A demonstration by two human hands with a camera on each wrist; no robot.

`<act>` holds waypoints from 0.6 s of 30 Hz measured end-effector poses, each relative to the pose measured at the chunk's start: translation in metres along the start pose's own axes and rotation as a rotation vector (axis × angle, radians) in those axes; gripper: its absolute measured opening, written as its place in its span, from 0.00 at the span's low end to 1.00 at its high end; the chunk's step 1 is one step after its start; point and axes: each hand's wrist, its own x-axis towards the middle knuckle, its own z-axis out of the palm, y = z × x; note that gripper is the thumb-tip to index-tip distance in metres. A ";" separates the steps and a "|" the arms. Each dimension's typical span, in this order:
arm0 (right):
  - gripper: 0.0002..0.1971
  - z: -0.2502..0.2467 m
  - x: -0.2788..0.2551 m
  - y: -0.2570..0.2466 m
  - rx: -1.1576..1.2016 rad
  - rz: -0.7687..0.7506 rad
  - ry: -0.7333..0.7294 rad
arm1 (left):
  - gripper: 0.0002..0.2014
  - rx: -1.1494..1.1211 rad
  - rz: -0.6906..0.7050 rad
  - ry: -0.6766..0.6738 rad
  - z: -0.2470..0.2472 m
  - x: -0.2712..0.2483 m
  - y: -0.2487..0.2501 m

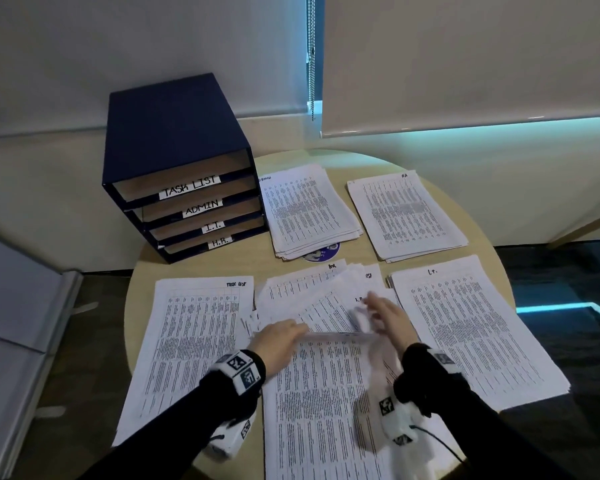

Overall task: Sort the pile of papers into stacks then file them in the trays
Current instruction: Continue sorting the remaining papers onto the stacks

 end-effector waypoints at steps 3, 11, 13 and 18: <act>0.19 -0.007 0.029 -0.003 -0.246 0.011 0.102 | 0.16 0.001 0.011 0.009 0.014 -0.005 -0.008; 0.09 0.000 0.041 -0.010 -0.574 -0.091 0.182 | 0.20 -0.028 0.031 -0.020 0.017 -0.009 -0.020; 0.13 0.002 0.030 -0.013 -0.571 -0.166 0.171 | 0.18 -0.028 0.037 -0.022 0.016 -0.007 -0.019; 0.10 -0.001 0.000 -0.002 -0.421 -0.260 -0.007 | 0.15 -0.022 0.059 0.047 0.011 -0.004 -0.018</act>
